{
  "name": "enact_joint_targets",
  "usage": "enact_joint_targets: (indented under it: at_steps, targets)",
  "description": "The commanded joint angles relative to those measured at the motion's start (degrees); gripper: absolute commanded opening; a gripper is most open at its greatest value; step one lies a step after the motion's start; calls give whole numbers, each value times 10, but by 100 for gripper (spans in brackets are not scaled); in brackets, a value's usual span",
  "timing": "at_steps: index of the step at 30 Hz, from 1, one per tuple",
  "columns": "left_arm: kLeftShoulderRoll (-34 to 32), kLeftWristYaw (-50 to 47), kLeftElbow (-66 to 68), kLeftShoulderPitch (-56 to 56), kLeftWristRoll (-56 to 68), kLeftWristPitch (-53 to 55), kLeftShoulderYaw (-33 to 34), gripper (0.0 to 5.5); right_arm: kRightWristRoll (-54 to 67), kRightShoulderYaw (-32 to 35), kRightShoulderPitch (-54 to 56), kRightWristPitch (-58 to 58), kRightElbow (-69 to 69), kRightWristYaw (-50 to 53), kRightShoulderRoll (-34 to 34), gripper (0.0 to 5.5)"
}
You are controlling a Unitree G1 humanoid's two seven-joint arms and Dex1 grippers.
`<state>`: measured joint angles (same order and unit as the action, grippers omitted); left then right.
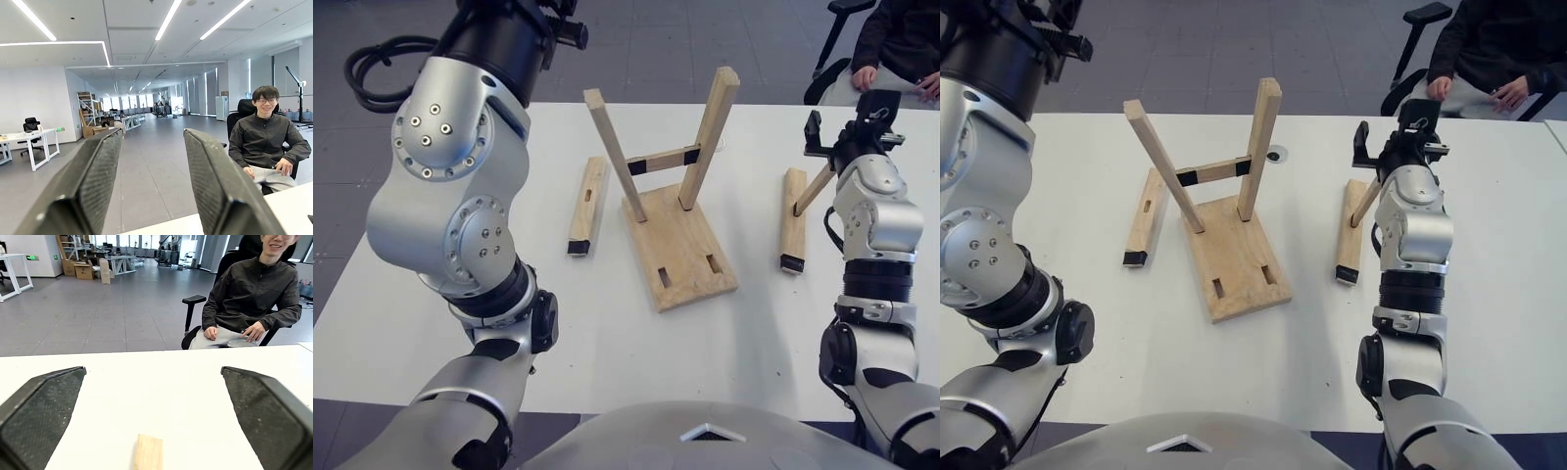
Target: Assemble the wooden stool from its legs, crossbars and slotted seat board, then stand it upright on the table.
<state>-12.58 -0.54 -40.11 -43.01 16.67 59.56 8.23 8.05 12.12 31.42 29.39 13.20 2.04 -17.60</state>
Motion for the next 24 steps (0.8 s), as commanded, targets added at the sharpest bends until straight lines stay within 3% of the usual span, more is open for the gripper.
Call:
enact_joint_targets:
  at_steps: [1, 9, 12, 19, 24]
  targets:
    - [-1, 1, 5, -13, 1, 4, 1, 231, 19, 17, -134, 42, 88, -10, 44, 509]
    - [10, -11, -12, 2, -4, 8, 0, 231, 68, 54, -7, -10, -115, -7, 30, 509]
    - [14, -17, -23, 10, -7, 11, -1, 231, 71, 59, -4, 45, -207, 7, 11, 509]
    - [10, -35, -63, 28, -13, 44, 14, 231, 102, 53, -194, 381, -538, 29, 3, 547]
    - [15, -37, -74, 23, -12, 67, 16, 231, 84, 27, -312, 448, -534, 16, 11, 547]
